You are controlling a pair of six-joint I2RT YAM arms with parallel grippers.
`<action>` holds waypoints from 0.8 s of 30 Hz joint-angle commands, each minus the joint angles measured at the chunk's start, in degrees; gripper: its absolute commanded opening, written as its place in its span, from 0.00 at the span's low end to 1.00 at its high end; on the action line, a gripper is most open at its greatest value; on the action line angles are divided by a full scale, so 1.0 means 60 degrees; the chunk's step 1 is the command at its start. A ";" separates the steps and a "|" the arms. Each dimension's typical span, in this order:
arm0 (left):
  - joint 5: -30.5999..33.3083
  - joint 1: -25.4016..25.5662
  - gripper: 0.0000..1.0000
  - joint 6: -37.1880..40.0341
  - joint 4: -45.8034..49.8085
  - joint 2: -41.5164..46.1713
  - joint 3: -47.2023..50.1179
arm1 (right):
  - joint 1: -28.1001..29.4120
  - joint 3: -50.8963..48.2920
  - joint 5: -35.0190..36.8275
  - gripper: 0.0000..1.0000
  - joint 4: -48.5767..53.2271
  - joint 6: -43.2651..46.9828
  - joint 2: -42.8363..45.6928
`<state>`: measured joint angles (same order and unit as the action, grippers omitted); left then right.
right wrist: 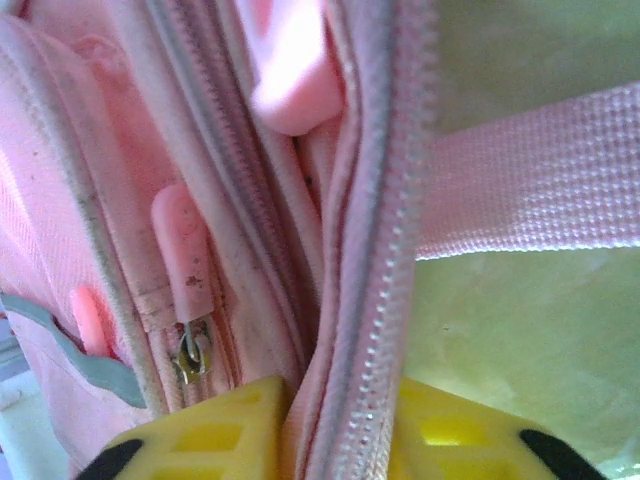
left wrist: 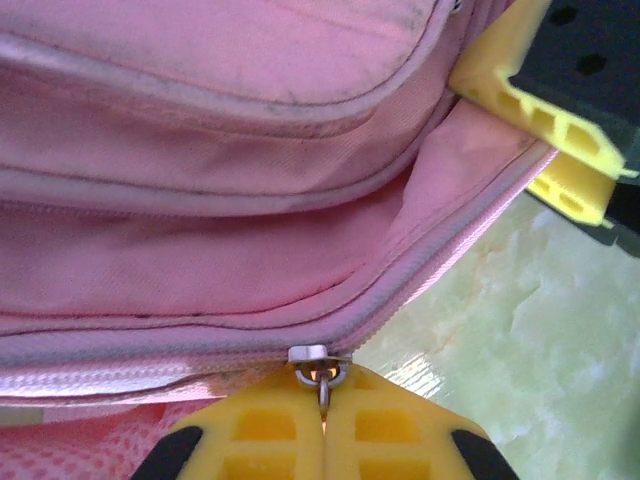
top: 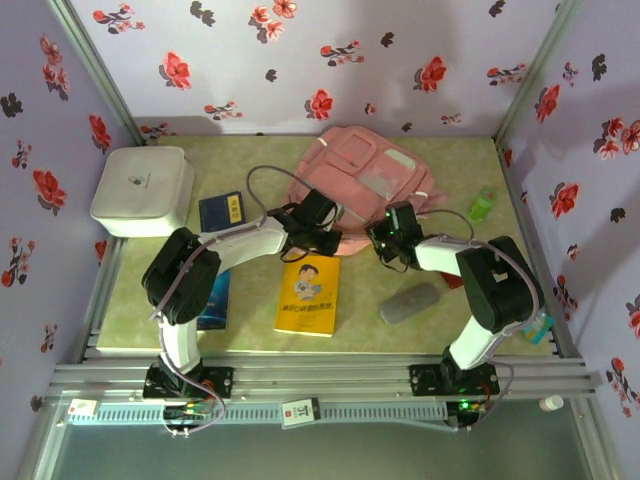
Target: Pack books, pencil case, and school supplies into a backpack
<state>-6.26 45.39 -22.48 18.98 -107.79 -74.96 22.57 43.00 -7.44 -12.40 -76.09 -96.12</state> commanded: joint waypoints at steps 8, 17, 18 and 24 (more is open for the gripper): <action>0.0340 -0.1390 0.00 0.0336 0.1487 0.0756 0.0276 | -0.0148 0.0909 0.1412 0.20 0.1262 0.1545 -0.0083; 0.0316 -0.2180 0.00 0.0654 0.1779 0.0630 0.0160 | -0.0391 0.1559 0.1412 0.20 0.1663 0.2491 -0.0437; 0.0275 -0.2188 0.00 0.0668 0.1784 0.0616 0.0131 | -0.0406 0.1653 0.1314 0.20 0.1672 0.2554 -0.0550; -0.0669 -0.2077 0.00 0.0555 0.1908 0.0732 -0.0039 | -0.0407 0.1603 0.0787 0.24 0.1150 0.2379 -0.0754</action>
<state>-7.94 32.73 -20.14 26.52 -105.25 -74.19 20.86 52.45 -3.40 -3.97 -62.57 -99.85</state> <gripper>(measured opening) 0.053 0.230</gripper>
